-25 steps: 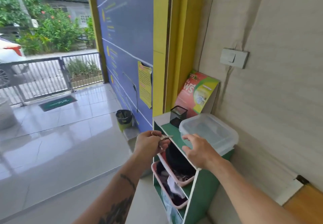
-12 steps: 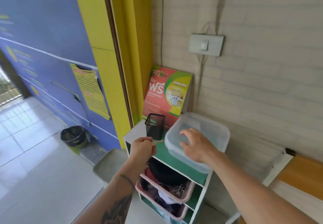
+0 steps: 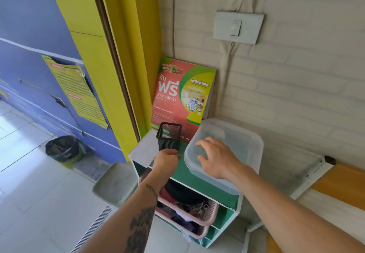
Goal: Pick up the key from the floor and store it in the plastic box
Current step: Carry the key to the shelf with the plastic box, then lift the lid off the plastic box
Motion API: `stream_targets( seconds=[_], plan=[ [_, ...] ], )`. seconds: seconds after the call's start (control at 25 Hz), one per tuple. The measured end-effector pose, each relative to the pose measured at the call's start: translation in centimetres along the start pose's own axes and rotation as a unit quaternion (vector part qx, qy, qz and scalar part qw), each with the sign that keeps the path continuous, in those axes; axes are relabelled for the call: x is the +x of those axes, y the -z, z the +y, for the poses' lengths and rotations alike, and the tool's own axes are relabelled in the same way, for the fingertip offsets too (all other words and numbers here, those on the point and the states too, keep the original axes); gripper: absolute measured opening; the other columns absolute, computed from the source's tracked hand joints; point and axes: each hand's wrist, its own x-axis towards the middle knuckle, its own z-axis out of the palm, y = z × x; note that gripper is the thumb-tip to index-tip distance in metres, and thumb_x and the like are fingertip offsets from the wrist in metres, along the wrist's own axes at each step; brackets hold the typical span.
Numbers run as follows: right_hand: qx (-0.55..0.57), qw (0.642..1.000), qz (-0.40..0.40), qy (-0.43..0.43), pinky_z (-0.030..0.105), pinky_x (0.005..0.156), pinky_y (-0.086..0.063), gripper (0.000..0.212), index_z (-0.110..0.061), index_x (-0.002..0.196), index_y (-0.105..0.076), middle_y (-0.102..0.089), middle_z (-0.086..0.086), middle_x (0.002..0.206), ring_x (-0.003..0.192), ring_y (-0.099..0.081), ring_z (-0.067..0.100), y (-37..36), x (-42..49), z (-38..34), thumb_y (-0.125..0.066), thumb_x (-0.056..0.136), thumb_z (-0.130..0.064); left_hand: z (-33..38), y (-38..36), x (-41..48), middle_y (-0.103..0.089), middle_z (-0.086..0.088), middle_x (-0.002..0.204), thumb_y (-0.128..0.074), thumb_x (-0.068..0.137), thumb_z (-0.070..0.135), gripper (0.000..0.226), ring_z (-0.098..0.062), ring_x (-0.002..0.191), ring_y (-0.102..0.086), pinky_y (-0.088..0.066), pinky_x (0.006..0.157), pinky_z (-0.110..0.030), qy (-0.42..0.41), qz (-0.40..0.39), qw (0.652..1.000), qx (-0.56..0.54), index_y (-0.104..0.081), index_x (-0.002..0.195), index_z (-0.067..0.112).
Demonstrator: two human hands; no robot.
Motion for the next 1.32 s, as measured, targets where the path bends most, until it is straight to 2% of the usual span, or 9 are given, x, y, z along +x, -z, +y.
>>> stream_targets(
  seconds=[0.12,0.24,0.32,0.4,0.52,0.64,0.88,1.12,1.32],
  plan=[
    [0.006,1.000,0.009,-0.023,0.047,0.108,-0.039,0.050,-0.020,0.145,-0.043,-0.045,0.002,0.147,0.133,-0.041,0.026,-0.2,-0.3,-0.4,-0.048,0.097,-0.034,-0.3,0.4,0.5,-0.066,-0.005,0.102,-0.040,0.080,-0.004,0.048,-0.015,0.066,-0.058,-0.042,0.051,-0.023,-0.050,-0.023,0.996,0.063,-0.067,0.114,0.017],
    [0.014,0.999,0.018,-0.045,0.045,0.108,-0.039,0.052,-0.019,0.145,-0.043,-0.044,0.000,0.146,0.133,-0.039,0.024,-0.7,-0.6,-1.1,-0.051,0.095,-0.033,-0.8,1.4,1.2,-0.067,-0.001,0.104,-0.043,0.078,-0.003,0.043,-0.021,0.079,-0.062,-0.045,0.062,-0.025,-0.081,-0.029,0.993,0.077,-0.067,0.110,0.016],
    [0.015,0.998,0.024,-0.059,0.043,0.107,-0.040,0.055,-0.019,0.145,-0.042,-0.043,-0.001,0.145,0.134,-0.038,0.023,-1.0,-0.8,-1.8,-0.053,0.093,-0.033,-1.4,1.8,1.6,-0.071,-0.003,0.096,-0.045,0.077,-0.001,0.038,-0.022,0.079,-0.064,-0.047,0.064,-0.027,-0.089,-0.044,0.993,0.064,-0.070,0.101,0.015],
    [0.010,0.997,0.028,-0.074,0.041,0.107,-0.041,0.058,-0.018,0.146,-0.040,-0.041,-0.001,0.145,0.134,-0.036,0.022,-1.3,-1.1,-2.6,-0.056,0.092,-0.034,-2.2,1.8,1.9,-0.073,-0.008,0.084,-0.049,0.081,0.003,0.027,-0.021,0.071,-0.064,-0.052,0.061,-0.030,-0.087,-0.083,0.992,0.038,-0.072,0.092,0.014],
    [-0.028,0.995,0.033,-0.087,0.042,0.105,-0.042,0.065,-0.016,0.146,-0.035,-0.039,0.002,0.144,0.134,-0.037,0.025,-1.7,-1.1,-3.6,-0.060,0.089,-0.037,-2.9,1.4,2.1,-0.072,-0.010,0.079,-0.052,0.088,0.008,0.019,-0.020,0.067,-0.064,-0.053,0.066,-0.032,-0.075,-0.146,0.986,0.015,-0.070,0.088,0.014],
    [-0.085,0.990,0.033,-0.105,0.045,0.103,-0.046,0.072,-0.016,0.146,-0.030,-0.039,0.007,0.143,0.133,-0.038,0.030,-2.1,-0.9,-4.3,-0.063,0.087,-0.040,-2.7,0.9,2.0,-0.070,-0.007,0.077,-0.053,0.091,0.006,0.016,-0.020,0.067,-0.063,-0.051,0.060,-0.029,-0.042,-0.194,0.979,-0.041,-0.068,0.088,0.012],
    [-0.170,0.978,-0.001,-0.124,0.049,0.092,-0.051,0.079,-0.013,0.146,-0.024,-0.040,0.014,0.136,0.125,-0.041,0.035,-2.0,-0.1,-5.4,-0.065,0.086,-0.042,-2.5,0.0,2.5,-0.065,-0.010,0.066,-0.058,0.089,0.003,0.011,-0.018,0.060,-0.060,-0.049,0.057,-0.028,0.018,-0.212,0.969,-0.121,-0.066,0.081,0.006],
    [-0.210,0.972,0.003,-0.104,0.044,0.080,-0.052,0.068,-0.011,0.131,-0.036,-0.049,0.013,0.123,0.110,-0.048,0.033,-2.2,0.3,-5.7,-0.069,0.078,-0.039,-2.1,0.0,3.2,-0.064,-0.011,0.062,-0.059,0.090,0.004,0.012,-0.016,0.052,-0.057,-0.046,0.047,-0.025,0.025,-0.235,0.966,-0.103,-0.063,0.078,0.004],
    [-0.226,0.971,0.013,-0.076,0.041,0.076,-0.050,0.055,-0.011,0.118,-0.046,-0.057,0.012,0.113,0.101,-0.053,0.031,-1.8,0.4,-5.7,-0.066,0.077,-0.042,-1.8,-0.2,3.3,-0.068,-0.011,0.062,-0.057,0.092,0.002,0.013,-0.018,0.055,-0.063,-0.053,0.054,-0.029,0.051,-0.238,0.963,-0.117,-0.062,0.080,0.003]
  ],
)
